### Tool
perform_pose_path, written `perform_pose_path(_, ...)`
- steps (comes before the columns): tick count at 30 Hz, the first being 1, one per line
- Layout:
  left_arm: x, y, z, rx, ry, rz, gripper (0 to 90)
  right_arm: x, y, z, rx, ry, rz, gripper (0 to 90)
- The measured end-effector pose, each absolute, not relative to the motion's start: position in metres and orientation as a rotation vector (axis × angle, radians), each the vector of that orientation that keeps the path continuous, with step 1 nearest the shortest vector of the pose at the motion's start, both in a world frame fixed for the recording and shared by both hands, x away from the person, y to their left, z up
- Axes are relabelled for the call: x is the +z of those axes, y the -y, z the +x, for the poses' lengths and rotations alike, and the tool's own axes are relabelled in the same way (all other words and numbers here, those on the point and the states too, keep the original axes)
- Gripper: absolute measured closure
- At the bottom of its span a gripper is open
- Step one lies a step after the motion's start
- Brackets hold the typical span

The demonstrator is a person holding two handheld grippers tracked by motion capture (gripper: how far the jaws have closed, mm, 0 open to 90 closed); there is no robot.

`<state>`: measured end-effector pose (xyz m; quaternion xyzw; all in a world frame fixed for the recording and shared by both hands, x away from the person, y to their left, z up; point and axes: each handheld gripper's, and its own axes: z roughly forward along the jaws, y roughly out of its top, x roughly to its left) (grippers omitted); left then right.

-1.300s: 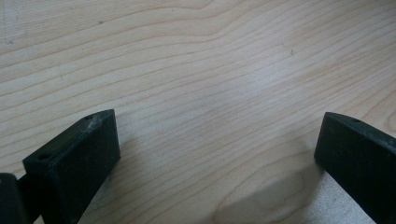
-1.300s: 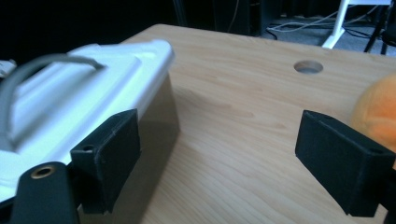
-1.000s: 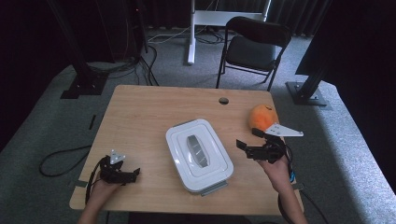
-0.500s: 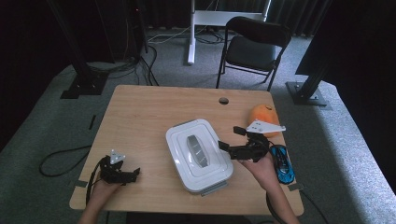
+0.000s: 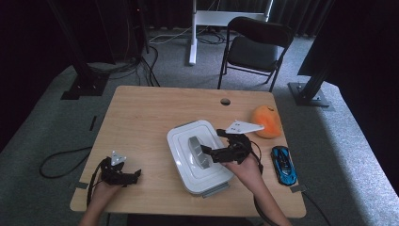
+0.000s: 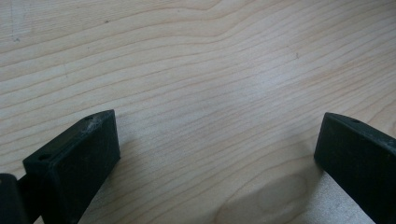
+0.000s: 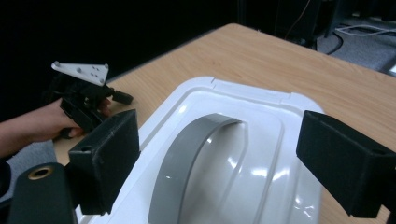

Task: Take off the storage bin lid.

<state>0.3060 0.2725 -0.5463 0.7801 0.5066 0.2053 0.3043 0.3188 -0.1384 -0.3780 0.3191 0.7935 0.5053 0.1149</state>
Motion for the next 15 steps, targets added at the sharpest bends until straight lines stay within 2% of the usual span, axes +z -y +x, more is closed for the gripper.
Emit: perform_pose_path(15, -0.546, -0.273, 0.306, 0.544, -1.341, 2.069, 0.5, -0.397, 0.111, 0.319, 1.266, -2.435, 0.982, 13.7)
